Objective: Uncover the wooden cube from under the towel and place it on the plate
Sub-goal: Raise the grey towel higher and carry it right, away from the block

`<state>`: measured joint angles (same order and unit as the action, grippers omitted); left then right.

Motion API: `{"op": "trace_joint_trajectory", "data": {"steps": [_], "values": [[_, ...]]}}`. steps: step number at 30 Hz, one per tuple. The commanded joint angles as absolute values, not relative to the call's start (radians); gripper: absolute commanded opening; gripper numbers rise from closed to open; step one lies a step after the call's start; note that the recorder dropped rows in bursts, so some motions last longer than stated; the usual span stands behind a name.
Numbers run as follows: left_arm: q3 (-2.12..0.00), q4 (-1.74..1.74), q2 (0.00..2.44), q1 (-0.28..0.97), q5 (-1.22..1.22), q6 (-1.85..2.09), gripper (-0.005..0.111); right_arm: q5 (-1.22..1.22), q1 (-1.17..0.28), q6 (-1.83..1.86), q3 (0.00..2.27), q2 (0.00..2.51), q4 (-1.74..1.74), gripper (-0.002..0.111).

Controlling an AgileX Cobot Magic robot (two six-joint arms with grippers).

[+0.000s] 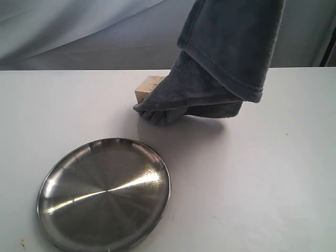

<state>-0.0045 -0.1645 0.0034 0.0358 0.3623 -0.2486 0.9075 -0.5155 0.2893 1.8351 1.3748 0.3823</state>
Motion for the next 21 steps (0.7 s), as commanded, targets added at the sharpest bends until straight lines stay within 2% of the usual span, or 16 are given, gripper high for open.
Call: {"op": "trace_joint_trajectory", "data": {"steps": [1,21], "values": [[0.000,-0.162,0.000,0.040,0.356,-0.252,0.000,0.821,-0.510,0.291,1.841,1.341,0.412,0.000],[0.000,-0.162,0.000,0.040,0.356,-0.252,0.000,0.768,-0.510,0.291,1.841,1.259,0.454,0.000]]}}
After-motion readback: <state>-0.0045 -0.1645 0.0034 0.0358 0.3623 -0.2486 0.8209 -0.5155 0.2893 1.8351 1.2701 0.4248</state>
